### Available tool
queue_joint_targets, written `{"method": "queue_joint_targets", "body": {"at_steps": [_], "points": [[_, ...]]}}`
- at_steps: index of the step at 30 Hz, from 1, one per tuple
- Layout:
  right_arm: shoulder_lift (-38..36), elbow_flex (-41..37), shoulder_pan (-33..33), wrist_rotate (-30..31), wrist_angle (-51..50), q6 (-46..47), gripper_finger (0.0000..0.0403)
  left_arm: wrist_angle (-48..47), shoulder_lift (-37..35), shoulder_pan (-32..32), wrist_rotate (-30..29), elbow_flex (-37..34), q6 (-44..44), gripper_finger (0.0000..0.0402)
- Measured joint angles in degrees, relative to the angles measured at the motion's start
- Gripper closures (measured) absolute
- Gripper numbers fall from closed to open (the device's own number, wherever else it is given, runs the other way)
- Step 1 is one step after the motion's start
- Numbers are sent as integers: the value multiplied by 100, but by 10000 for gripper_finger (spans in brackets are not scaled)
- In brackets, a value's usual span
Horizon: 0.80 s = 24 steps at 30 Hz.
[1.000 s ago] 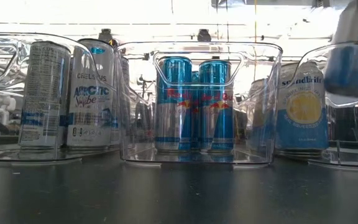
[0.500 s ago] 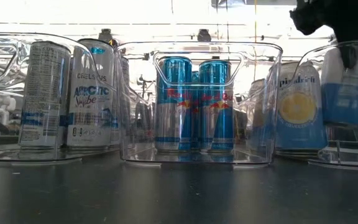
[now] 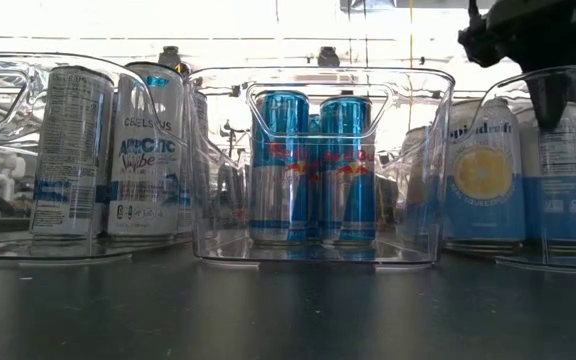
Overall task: Sort soda cans
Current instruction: Put the white and blue soda can into the right transparent bin, then return to Home Position
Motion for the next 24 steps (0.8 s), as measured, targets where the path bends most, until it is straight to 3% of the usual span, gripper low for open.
{"method": "queue_joint_targets", "body": {"at_steps": [8,15,24], "points": [[-235,197,11,-9,-90,20,65,34,0,-13,28,0,-3,45],[-479,1062,154,55,-887,8,65,28,0,-13,42,0,1,45],[-706,1801,1483,1057,-673,113,64,-456,-2,-4,322,0,260,45]]}}
